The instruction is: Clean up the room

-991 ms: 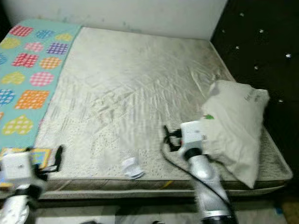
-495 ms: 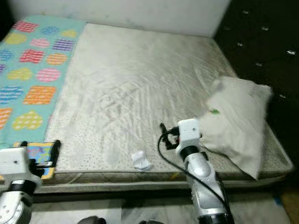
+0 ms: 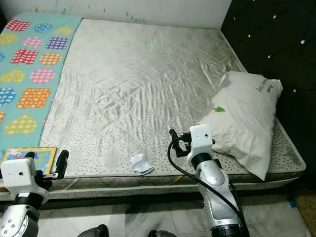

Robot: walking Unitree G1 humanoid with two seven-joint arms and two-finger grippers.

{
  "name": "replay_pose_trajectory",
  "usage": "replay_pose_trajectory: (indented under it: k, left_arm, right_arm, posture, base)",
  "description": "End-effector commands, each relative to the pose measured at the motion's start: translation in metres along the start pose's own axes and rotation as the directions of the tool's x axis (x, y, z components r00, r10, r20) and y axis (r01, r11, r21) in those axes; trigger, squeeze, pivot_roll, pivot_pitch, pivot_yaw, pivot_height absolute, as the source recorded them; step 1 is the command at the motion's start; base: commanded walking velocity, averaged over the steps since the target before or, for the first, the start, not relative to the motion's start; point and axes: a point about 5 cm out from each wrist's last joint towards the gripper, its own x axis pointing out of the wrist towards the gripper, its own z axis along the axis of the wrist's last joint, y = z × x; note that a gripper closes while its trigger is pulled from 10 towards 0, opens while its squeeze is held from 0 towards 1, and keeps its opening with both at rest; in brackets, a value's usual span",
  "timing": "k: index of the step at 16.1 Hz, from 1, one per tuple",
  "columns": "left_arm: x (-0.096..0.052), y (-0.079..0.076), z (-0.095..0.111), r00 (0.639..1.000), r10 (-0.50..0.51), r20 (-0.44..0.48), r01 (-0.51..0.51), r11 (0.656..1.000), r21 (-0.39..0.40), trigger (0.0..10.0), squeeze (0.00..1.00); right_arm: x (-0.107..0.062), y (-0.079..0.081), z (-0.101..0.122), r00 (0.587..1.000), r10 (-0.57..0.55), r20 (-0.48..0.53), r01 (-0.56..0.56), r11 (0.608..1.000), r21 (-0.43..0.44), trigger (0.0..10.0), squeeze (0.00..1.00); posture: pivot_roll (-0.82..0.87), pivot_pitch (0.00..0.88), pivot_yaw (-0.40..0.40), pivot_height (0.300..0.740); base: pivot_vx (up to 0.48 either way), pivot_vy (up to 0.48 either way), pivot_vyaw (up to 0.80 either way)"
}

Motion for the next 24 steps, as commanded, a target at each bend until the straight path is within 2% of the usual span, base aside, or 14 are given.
replay_pose_trajectory:
  k: [1, 8, 10, 13, 17, 21, 24]
  left_arm:
    - [-0.003, 0.001, -0.004, 1.000, 0.000, -0.019, 0.000, 1.000, -0.004, 10.0, 0.00]
    - [-0.001, -0.001, -0.003, 1.000, -0.015, -0.007, 0.015, 1.000, -0.002, 10.0, 0.00]
    - [0.000, -0.002, -0.003, 1.000, -0.018, -0.007, 0.018, 1.000, 0.002, 10.0, 0.00]
    - [0.001, -0.002, -0.003, 1.000, -0.021, -0.006, 0.021, 1.000, 0.005, 10.0, 0.00]
    - [0.001, -0.003, -0.003, 1.000, -0.018, -0.010, 0.018, 1.000, -0.001, 10.0, 0.00]
    - [-0.001, -0.002, -0.001, 1.000, 0.002, -0.009, -0.002, 1.000, -0.009, 10.0, 0.00]
    - [-0.002, 0.000, -0.001, 1.000, 0.019, -0.015, -0.019, 1.000, -0.021, 10.0, 0.00]
  right_arm:
    - [-0.003, -0.003, 0.002, 1.000, -0.008, 0.004, 0.008, 1.000, 0.020, 10.0, 0.00]
    - [-0.004, 0.000, 0.002, 1.000, 0.021, -0.003, -0.021, 0.998, 0.059, 10.0, 0.00]
    - [-0.002, 0.002, 0.003, 1.000, 0.027, -0.002, -0.027, 0.997, 0.068, 10.0, 0.00]
    - [-0.001, 0.004, 0.004, 0.999, 0.041, 0.003, -0.041, 0.997, 0.062, 10.0, 0.00]
    - [-0.003, 0.005, 0.004, 0.999, 0.053, 0.002, -0.053, 0.996, 0.067, 10.0, 0.00]
    - [-0.006, 0.010, 0.005, 0.994, 0.111, 0.009, -0.112, 0.991, 0.074, 10.0, 0.00]
    - [-0.007, 0.009, 0.004, 0.995, 0.102, 0.001, -0.102, 0.991, 0.082, 10.0, 0.00]
  posture:
    - [0.01, 0.157, -0.126, 0.740]
    - [0.01, 0.158, -0.130, 0.740]
    - [0.01, 0.153, -0.130, 0.740]
    - [0.01, 0.151, -0.131, 0.740]
    - [0.00, 0.169, -0.137, 0.740]
    - [0.00, 0.195, -0.137, 0.740]
    - [0.00, 0.199, -0.137, 0.707]
  base:
    - [0.000, 0.412, 0.00]
    - [0.000, 0.000, 0.00]
    - [0.000, 0.000, -0.80]
    - [0.000, 0.000, 0.00]
    - [0.000, 0.000, 0.00]
    - [0.000, 0.000, 0.00]
    - [0.000, 0.000, 0.00]
